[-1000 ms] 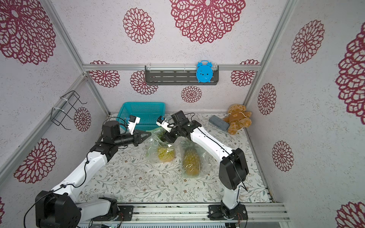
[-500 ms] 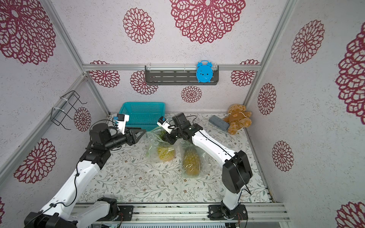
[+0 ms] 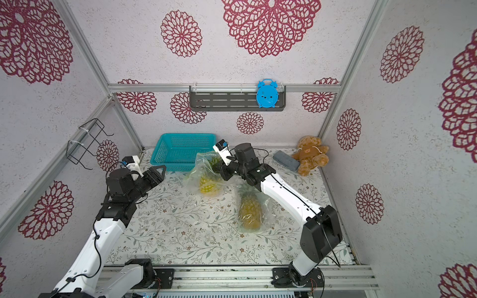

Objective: Open the zip-top bag and take out the pineapple
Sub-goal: Pick up the pineapple from the zipper food storage bag.

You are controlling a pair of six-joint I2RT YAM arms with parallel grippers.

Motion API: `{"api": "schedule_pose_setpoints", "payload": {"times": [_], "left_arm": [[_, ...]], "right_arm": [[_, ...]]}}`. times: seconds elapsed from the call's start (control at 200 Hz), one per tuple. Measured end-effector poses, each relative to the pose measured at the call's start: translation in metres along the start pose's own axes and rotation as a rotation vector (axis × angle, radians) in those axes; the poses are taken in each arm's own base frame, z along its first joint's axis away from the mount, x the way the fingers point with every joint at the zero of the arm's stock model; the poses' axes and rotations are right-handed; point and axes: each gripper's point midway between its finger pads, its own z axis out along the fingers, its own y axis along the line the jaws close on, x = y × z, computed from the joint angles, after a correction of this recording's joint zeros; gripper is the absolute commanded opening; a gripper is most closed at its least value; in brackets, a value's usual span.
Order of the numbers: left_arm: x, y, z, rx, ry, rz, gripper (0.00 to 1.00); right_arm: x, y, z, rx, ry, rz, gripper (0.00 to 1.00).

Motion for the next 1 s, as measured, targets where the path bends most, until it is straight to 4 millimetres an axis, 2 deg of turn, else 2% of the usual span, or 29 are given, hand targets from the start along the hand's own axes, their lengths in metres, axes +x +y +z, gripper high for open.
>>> {"api": "schedule_pose_setpoints", "payload": {"times": [0.18,0.475,0.62,0.82,1.001], "left_arm": [[0.009,0.017,0.004,-0.017,0.007,-0.128,0.76],[0.009,0.002,0.009,0.080,0.019,-0.172,0.86],[0.009,-0.005,0.014,0.125,0.026,-0.172,0.87],[0.016,-0.001,0.027,0.145,0.055,-0.190,0.87],[0.022,-0.005,0.036,0.186,0.082,-0.213,0.79]], "right_arm": [[-0.030,0.008,-0.010,-0.029,-0.099,0.016,0.00],[-0.052,0.017,-0.013,-0.083,-0.176,0.052,0.00],[-0.061,0.022,-0.017,-0.109,-0.200,0.062,0.00],[-0.073,0.027,-0.021,-0.134,-0.233,0.054,0.00],[-0.074,0.029,-0.022,-0.145,-0.238,0.056,0.00]]}}
